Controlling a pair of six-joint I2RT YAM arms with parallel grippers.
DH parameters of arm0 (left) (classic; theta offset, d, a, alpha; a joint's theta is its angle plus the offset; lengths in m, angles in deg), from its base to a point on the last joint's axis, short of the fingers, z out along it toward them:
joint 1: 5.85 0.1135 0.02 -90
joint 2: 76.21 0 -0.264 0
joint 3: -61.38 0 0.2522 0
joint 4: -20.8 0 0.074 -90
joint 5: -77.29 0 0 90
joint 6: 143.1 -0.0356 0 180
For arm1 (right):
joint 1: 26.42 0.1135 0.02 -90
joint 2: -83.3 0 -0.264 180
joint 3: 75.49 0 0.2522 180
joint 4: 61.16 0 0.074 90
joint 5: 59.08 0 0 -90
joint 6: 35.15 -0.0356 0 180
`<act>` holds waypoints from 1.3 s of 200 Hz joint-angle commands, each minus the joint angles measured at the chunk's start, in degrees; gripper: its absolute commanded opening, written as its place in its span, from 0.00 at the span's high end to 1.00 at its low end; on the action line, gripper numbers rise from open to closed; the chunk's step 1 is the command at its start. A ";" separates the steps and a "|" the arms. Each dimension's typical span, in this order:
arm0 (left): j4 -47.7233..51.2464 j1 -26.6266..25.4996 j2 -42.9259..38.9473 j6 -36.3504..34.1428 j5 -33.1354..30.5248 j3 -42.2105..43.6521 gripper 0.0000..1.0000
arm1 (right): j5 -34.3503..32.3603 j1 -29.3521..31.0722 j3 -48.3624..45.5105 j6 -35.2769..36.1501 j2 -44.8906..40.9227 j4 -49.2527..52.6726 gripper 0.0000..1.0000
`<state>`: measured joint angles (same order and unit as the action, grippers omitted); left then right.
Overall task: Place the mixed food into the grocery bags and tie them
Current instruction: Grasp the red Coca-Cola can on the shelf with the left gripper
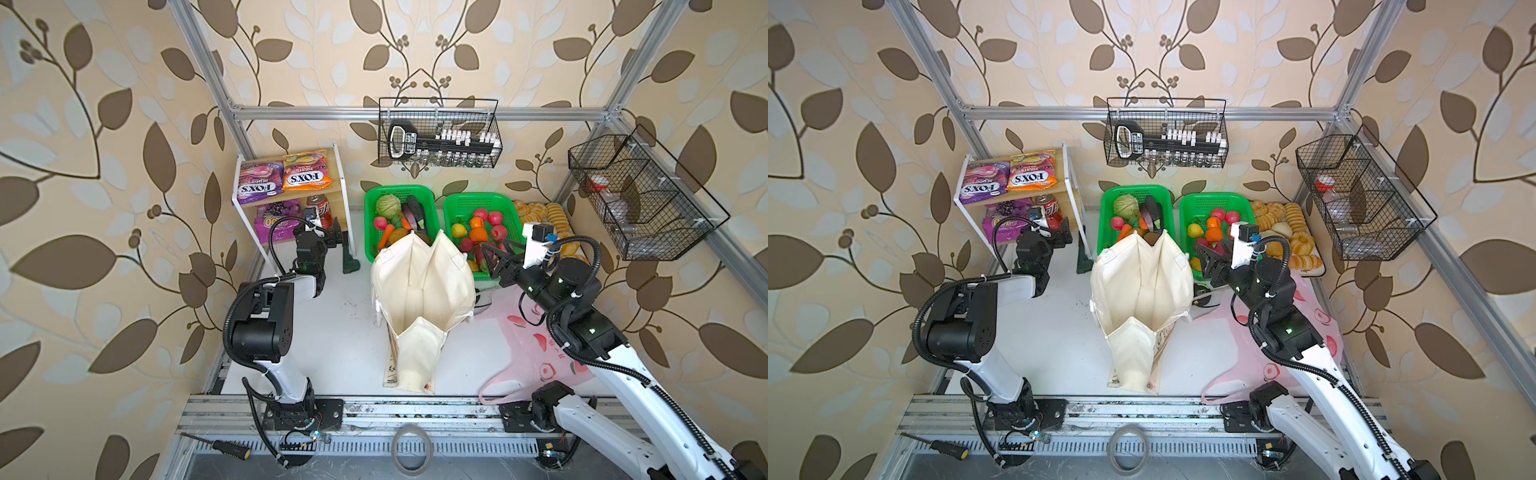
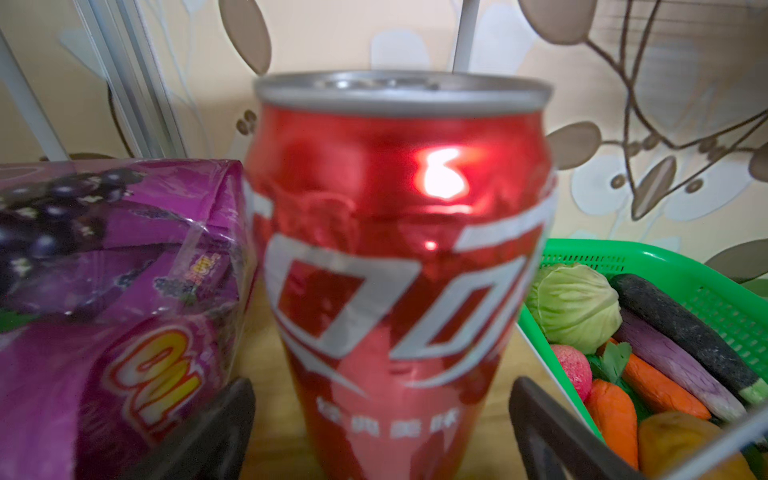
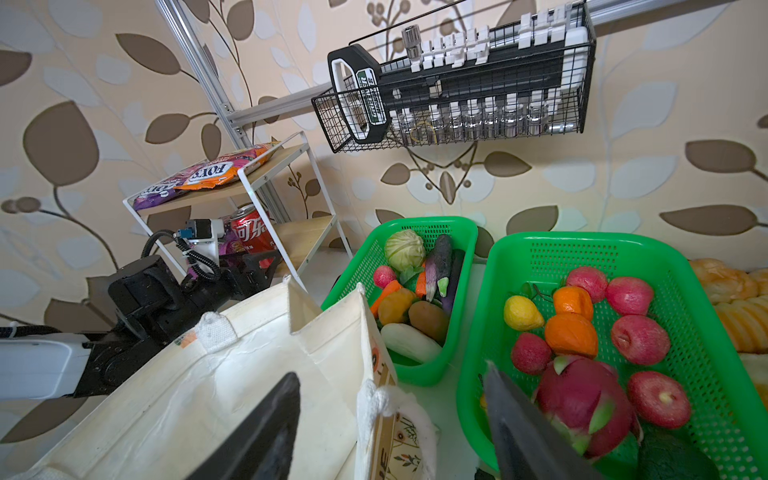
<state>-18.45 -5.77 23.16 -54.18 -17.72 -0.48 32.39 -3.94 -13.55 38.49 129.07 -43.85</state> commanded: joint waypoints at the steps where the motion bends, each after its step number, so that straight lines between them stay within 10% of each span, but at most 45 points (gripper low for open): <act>1: -4.99 0.36 1.32 0.06 -0.81 -2.87 0.03 | 0.68 -0.16 -0.55 1.14 -0.25 -0.62 0.28; 72: -4.91 0.36 3.86 -1.50 0.62 -4.55 0.09 | 0.91 -0.16 -0.55 0.99 -0.12 -0.08 0.28; 174: -4.25 0.36 -1.18 -4.90 3.32 -0.22 0.49 | 0.99 -0.16 -0.72 0.19 -0.36 -0.03 0.28; 212: -6.70 0.36 -1.38 -3.21 3.31 2.12 0.47 | 0.81 -0.16 -0.92 -0.15 -0.44 0.23 0.28; 260: -7.26 0.36 0.75 -3.78 1.14 0.75 0.20 | 0.63 -0.17 -0.83 0.08 -0.42 0.36 0.28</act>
<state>-22.71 -5.75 24.13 -57.40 -15.73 0.81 32.81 -3.94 -13.55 38.40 129.07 -43.74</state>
